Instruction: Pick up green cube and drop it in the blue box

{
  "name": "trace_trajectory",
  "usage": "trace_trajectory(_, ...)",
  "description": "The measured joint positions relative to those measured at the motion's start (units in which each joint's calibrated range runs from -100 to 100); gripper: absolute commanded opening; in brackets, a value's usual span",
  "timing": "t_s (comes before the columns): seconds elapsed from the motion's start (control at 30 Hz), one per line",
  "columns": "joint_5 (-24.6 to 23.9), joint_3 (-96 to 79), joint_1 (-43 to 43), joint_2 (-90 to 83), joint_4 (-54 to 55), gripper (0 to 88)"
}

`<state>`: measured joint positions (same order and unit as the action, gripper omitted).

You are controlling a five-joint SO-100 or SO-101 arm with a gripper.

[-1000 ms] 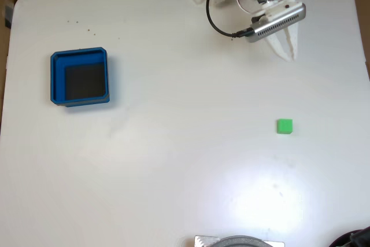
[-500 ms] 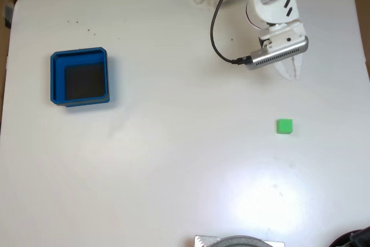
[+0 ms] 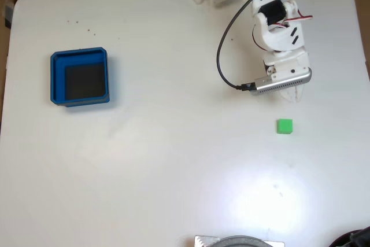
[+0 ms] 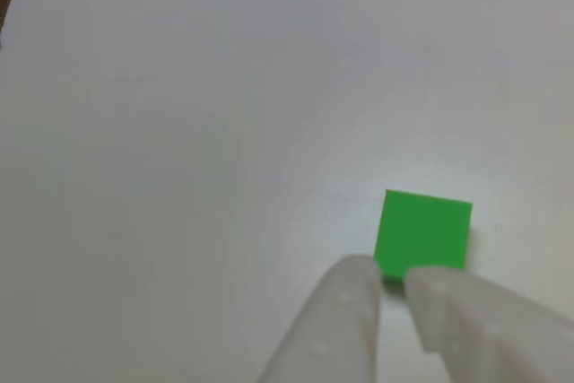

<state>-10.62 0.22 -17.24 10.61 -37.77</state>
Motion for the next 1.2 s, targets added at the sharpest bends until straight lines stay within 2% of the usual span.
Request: trace_trajectory(1.2,0.0,3.0,0.0,11.3,0.7,3.0)
